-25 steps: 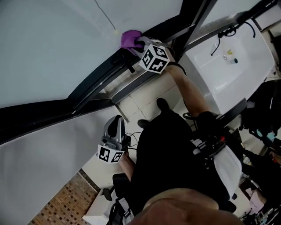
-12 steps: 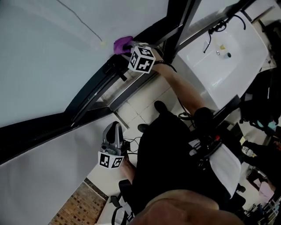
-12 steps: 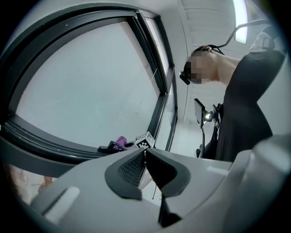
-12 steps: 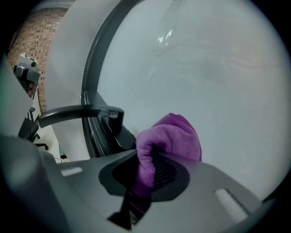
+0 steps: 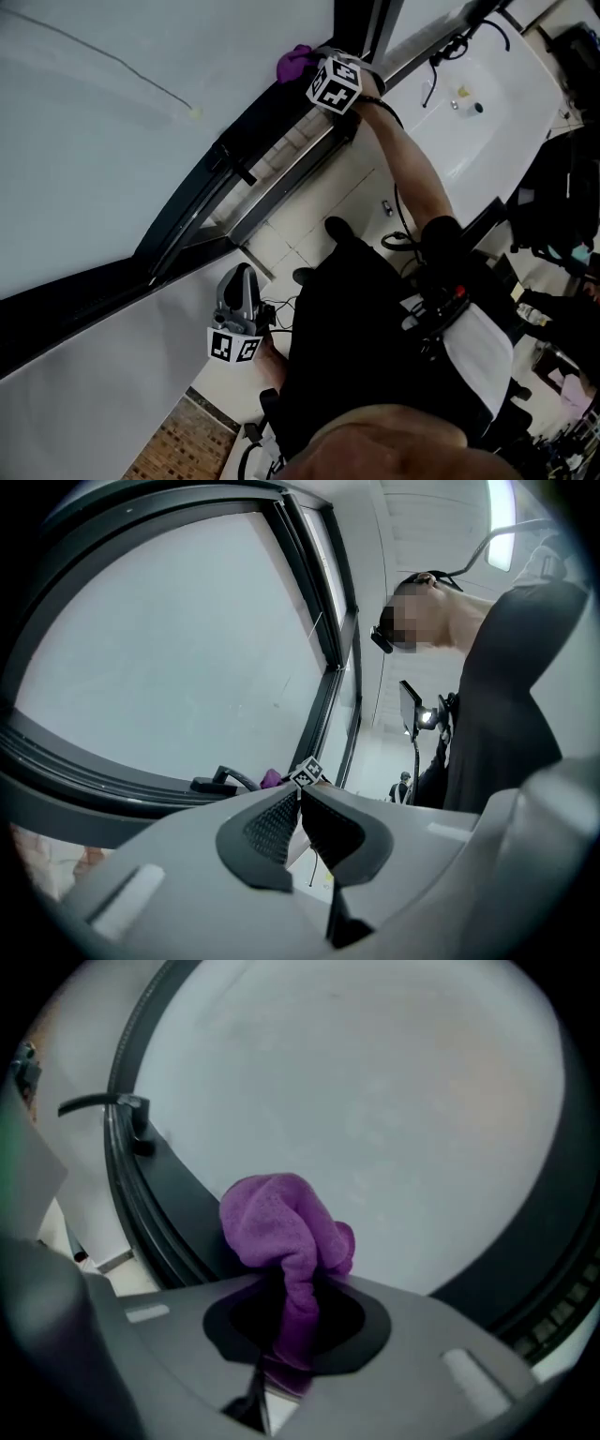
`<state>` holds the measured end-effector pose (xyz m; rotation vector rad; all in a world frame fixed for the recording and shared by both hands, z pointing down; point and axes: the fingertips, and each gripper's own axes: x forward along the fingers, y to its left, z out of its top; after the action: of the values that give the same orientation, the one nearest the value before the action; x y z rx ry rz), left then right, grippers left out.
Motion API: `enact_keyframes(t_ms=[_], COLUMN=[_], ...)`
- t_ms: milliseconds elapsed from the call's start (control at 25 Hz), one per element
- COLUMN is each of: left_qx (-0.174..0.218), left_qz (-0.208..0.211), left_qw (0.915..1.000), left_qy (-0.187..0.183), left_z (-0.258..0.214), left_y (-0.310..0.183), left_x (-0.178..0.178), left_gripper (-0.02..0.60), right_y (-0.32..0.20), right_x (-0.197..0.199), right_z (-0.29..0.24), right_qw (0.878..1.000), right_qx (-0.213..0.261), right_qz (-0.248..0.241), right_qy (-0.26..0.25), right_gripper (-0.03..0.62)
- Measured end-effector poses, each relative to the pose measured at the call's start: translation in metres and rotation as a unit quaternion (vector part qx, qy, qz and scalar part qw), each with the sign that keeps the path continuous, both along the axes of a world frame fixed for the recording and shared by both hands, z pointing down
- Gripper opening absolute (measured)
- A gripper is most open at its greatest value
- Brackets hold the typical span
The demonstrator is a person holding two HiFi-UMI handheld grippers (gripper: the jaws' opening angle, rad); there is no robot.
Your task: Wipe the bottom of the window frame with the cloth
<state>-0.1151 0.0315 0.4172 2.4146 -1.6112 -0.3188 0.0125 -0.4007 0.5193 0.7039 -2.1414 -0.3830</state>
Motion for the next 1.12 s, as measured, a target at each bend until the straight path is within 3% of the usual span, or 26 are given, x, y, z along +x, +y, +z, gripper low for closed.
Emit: enact_keyframes(t_ms=[160,320,440,520,600,640,720,800,880,1120], left_qx=[0.003,0.007,0.013,0.012,0.013,0.014,0.016,0.021,0.026,0.023], left_qz=[0.005,0.007,0.007,0.001,-0.007,-0.01,-0.012,-0.013,-0.014,-0.031], left_qw=[1.0,0.9999,0.9999,0.9999,0.9999,0.9998,0.9996,0.9994,0.9993,0.9989], left_qy=[-0.001,-0.001,0.0,0.002,0.009,0.013,0.019,0.023,0.023,0.027], left_z=[-0.003,-0.006,-0.007,-0.004,-0.001,0.001,0.003,0.002,0.0,0.003], left_y=[-0.004,-0.004,0.0,0.006,0.011,0.012,0.013,0.016,0.018,0.028], left_x=[0.005,0.008,0.004,-0.001,-0.007,-0.009,-0.011,-0.012,-0.013,-0.026], left_gripper=[0.005,0.005,0.005,0.005,0.005,0.005,0.005,0.005,0.005,0.005], right_y=[-0.049,-0.065,-0.066,-0.045,-0.005,0.018,0.063,0.102,0.13,0.17], right_x=[0.05,0.062,0.065,0.063,0.047,0.032,-0.009,-0.05,-0.085,-0.16], right_z=[0.001,0.004,0.003,-0.005,-0.026,-0.038,-0.056,-0.063,-0.062,-0.044], right_qw=[0.993,0.98,0.98,0.986,0.992,0.989,0.96,0.927,0.921,0.958], right_qx=[0.042,0.081,0.085,0.066,0.021,-0.017,-0.116,-0.194,-0.215,-0.146], right_qz=[0.09,0.143,0.149,0.143,0.121,0.099,0.04,-0.018,-0.059,-0.134], right_qy=[0.058,0.111,0.105,0.063,-0.039,-0.111,-0.25,-0.321,-0.321,-0.207], right_gripper=[0.06,0.06,0.06,0.061,0.061,0.061,0.062,0.063,0.063,0.063])
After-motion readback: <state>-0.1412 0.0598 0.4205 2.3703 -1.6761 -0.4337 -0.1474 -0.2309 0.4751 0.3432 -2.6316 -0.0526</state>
